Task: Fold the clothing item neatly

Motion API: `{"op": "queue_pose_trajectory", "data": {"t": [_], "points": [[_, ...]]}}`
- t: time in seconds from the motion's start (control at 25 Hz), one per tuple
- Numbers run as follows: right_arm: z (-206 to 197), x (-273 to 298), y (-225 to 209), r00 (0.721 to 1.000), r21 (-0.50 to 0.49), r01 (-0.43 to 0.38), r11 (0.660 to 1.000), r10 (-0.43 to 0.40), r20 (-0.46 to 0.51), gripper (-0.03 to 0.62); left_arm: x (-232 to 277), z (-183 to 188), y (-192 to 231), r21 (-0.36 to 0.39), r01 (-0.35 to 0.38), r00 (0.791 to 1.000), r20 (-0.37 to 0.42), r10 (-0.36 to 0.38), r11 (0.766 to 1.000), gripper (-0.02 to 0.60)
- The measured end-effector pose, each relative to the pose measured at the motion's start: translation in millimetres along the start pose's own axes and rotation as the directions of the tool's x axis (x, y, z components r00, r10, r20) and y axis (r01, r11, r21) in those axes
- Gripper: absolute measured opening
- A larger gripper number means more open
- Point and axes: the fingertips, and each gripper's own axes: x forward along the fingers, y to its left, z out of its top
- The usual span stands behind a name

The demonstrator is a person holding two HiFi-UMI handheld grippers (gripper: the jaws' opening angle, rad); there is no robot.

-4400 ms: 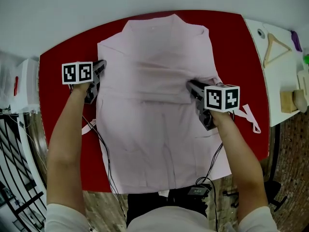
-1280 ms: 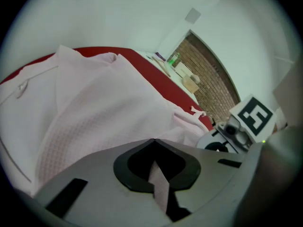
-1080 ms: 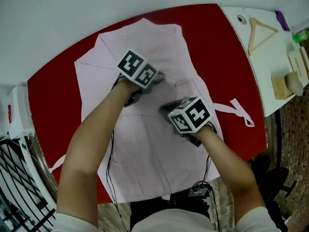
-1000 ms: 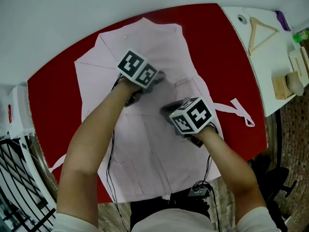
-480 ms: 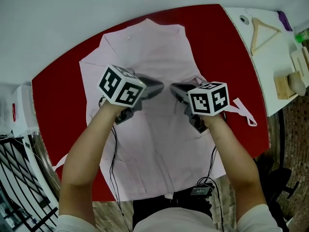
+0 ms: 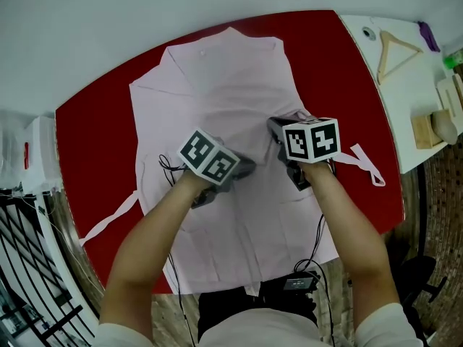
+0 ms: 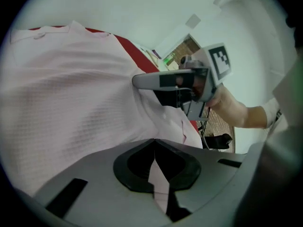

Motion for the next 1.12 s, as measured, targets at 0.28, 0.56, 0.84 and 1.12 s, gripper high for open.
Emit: {"op": "queue_pose_trajectory", "data": {"t": [0.28, 0.56, 0.84, 1.12], "points": [[-69, 7, 57, 0.961, -0.162, -0.169, 0.972, 0.126, -0.244, 0.017, 1, -18, -12, -0.028, 0.034, 0.999, -0.023, -0.035, 0.999, 0.005], [-70, 5, 57, 0.958, -0.187, -0.163, 0.969, 0.11, -0.265, 0.017, -75, 32, 46, -0.141, -0.007, 0.972, 0.231, 0.04, 0.99, 0.005], [-69, 6, 58, 0.957, -0.164, -0.182, 0.969, 0.137, -0.254, 0.017, -113, 55, 136, -0.386, -0.14, 0.908, 0.317, 0.274, 0.912, 0.005], [-70, 6, 58, 0.957, -0.166, -0.191, 0.968, 0.145, -0.251, 0.015, -175, 8, 184, -0.541, -0.229, 0.836, 0.316, 0.448, 0.809, 0.005]]}}
